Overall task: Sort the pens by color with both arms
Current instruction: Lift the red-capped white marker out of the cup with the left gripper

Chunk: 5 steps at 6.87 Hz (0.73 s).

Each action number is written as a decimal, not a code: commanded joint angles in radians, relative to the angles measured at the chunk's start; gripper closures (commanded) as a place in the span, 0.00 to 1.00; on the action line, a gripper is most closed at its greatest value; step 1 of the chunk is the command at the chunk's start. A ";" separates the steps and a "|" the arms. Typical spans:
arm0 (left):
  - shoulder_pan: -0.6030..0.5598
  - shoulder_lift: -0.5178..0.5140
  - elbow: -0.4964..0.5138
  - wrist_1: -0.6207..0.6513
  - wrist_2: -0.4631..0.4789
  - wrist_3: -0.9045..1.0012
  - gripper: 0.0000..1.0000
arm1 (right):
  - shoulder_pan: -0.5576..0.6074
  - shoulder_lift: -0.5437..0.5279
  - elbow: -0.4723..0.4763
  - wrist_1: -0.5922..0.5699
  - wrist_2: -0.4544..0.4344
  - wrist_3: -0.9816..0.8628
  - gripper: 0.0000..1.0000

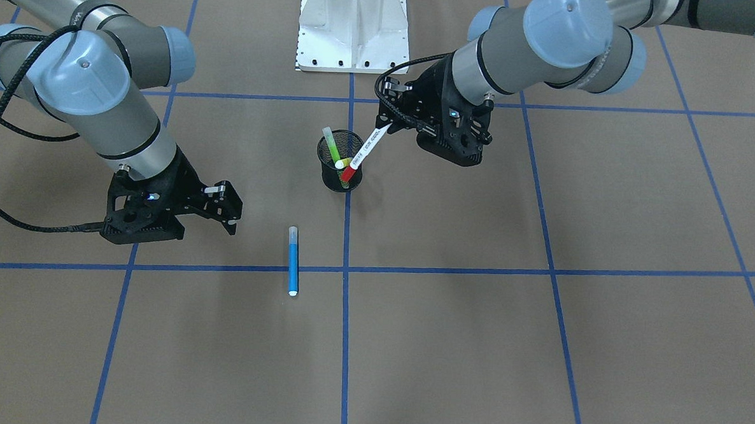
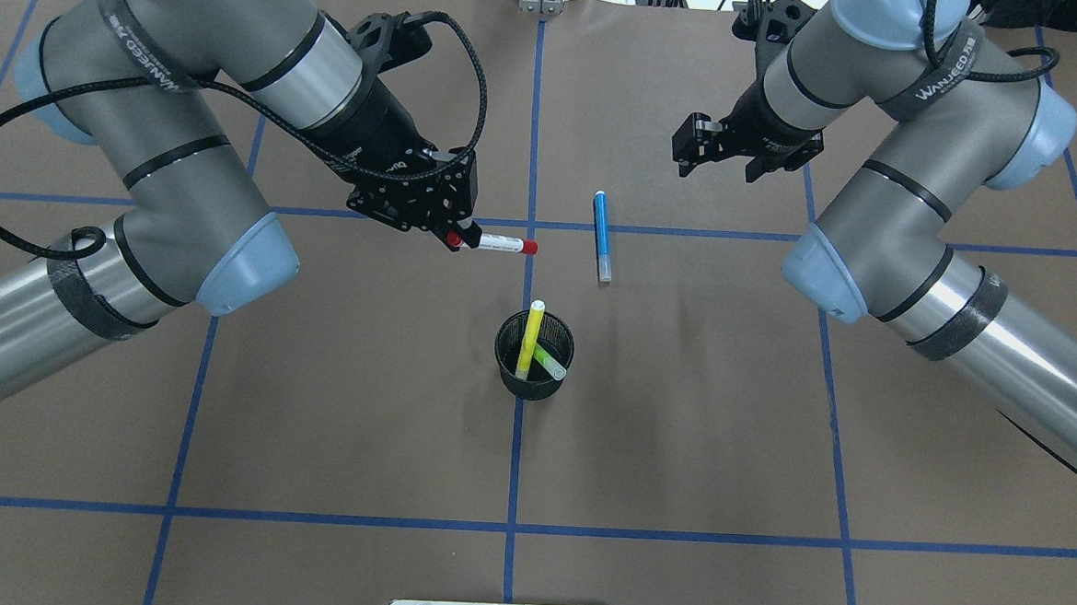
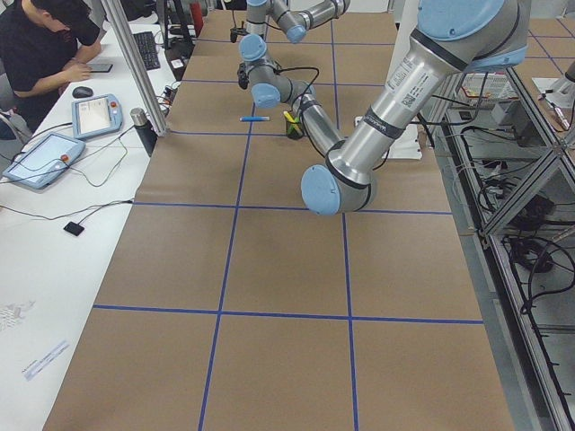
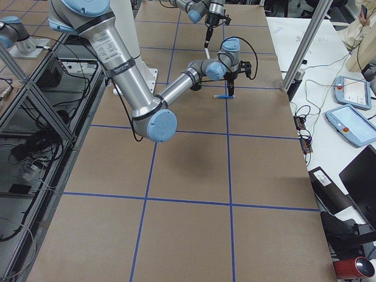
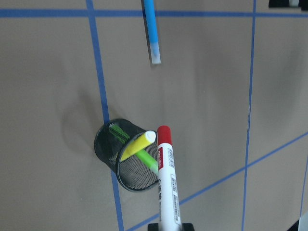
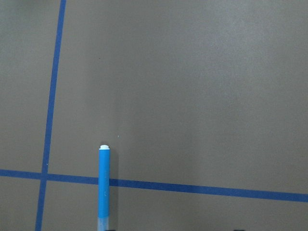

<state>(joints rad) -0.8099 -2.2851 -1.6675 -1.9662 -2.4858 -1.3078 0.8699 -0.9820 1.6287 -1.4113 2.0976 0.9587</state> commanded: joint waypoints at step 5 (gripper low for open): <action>0.122 -0.139 0.175 0.001 0.453 -0.182 0.83 | 0.044 -0.001 0.025 -0.055 0.030 0.000 0.04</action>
<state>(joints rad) -0.7253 -2.4081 -1.5318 -1.9651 -2.1116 -1.4853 0.8978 -0.9834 1.6487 -1.4571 2.1116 0.9587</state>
